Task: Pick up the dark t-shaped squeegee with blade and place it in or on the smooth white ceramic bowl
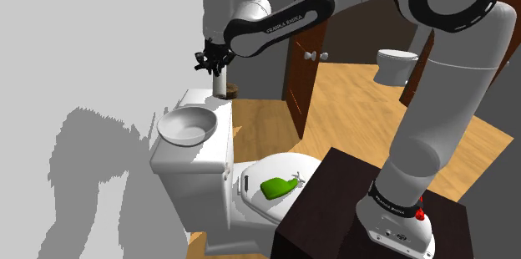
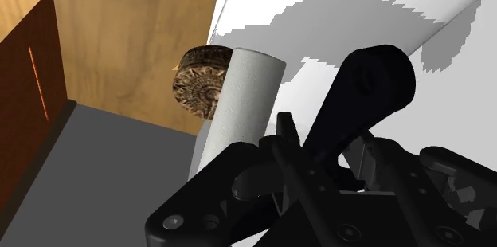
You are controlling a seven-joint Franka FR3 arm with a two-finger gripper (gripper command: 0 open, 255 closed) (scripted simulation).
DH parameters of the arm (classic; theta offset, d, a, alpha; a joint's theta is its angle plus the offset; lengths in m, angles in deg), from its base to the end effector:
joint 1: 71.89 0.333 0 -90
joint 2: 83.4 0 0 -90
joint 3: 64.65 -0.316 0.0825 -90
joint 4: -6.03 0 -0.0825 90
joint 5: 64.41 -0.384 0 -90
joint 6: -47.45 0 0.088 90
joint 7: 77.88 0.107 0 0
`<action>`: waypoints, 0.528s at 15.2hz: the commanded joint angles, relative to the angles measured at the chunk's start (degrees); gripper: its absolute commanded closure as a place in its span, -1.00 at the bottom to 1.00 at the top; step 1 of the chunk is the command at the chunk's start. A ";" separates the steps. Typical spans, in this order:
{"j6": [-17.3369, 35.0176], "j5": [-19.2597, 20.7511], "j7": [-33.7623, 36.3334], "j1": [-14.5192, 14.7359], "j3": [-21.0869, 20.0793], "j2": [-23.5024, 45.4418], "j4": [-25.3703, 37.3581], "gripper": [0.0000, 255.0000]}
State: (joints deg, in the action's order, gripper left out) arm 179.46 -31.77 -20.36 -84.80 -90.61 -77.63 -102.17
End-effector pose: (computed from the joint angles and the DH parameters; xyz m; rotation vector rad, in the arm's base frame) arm 0.6033 0.1199 0.4925 2.7954 -0.6678 0.7572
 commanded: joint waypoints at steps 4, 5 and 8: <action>-3.74 1.95 6.59 3.94 -2.67 0.23 0.72 1.00; -4.59 2.30 7.87 4.77 -3.24 0.34 1.00 1.00; -7.36 3.43 11.67 7.39 -4.90 1.07 2.24 1.00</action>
State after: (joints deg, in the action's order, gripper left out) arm 173.36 -28.36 -9.82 -78.30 -94.86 -76.35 -100.29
